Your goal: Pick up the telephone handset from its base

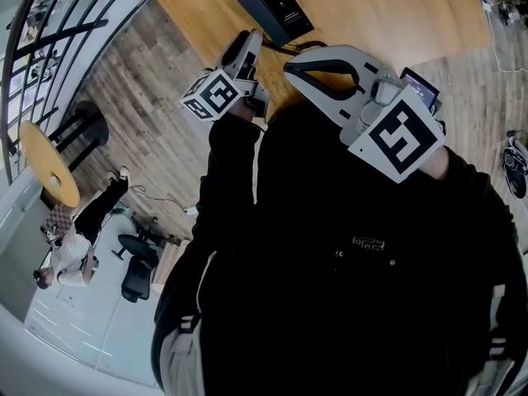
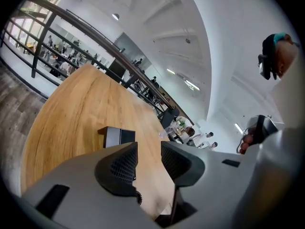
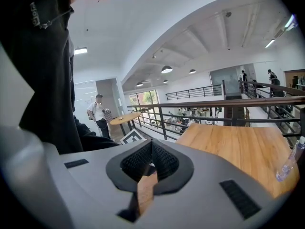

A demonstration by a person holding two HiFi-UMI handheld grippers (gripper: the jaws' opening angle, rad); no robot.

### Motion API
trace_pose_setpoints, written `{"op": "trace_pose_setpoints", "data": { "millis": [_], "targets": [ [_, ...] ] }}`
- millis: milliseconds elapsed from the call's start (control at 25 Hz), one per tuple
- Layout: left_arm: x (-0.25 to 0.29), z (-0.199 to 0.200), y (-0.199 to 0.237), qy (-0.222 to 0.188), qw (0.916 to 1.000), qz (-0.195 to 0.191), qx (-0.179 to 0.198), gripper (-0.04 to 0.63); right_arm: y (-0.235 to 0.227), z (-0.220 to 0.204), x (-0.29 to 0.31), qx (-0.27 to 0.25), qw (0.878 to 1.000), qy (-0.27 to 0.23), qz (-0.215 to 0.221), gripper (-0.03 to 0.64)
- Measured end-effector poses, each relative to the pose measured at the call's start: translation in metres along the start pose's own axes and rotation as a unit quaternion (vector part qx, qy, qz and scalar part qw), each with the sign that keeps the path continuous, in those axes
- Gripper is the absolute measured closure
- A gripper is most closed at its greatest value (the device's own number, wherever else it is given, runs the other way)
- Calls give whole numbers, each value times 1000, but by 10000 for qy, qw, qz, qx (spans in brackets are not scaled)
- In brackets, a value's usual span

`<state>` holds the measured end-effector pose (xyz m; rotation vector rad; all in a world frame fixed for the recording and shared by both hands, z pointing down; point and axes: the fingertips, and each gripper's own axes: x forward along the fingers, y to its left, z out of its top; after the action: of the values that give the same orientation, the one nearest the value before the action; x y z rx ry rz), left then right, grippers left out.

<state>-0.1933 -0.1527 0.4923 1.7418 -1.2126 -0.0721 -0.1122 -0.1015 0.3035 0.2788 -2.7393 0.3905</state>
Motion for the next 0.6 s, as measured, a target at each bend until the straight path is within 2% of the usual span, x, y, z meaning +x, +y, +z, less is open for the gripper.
{"op": "trace_pose_setpoints", "data": {
  "millis": [160,240,320,360,400,480,600],
  "targets": [
    [5,5,2,-77,10000,38,-15,454,-8,-3,-3,-198,9997,-78,84,600],
    [6,-4,1,-139,9994,281,-111,454,-11,-6,-16,-361,9989,-163,254,600],
    [6,-32,-1,-101,9969,606,-493,453,-15,-1,-34,237,9986,-434,207,600],
    [7,-39,-7,-110,9961,608,-631,454,-17,2,-36,561,9970,-501,179,600],
    [11,-34,-15,-150,9967,483,-627,454,-19,5,-32,672,9965,-461,209,600],
    [13,-14,-29,-181,9991,121,-368,453,-14,10,-12,527,9975,-340,332,600],
    [7,-11,-22,-66,9999,41,-117,447,7,14,11,370,9973,-299,564,600]
  ]
}}
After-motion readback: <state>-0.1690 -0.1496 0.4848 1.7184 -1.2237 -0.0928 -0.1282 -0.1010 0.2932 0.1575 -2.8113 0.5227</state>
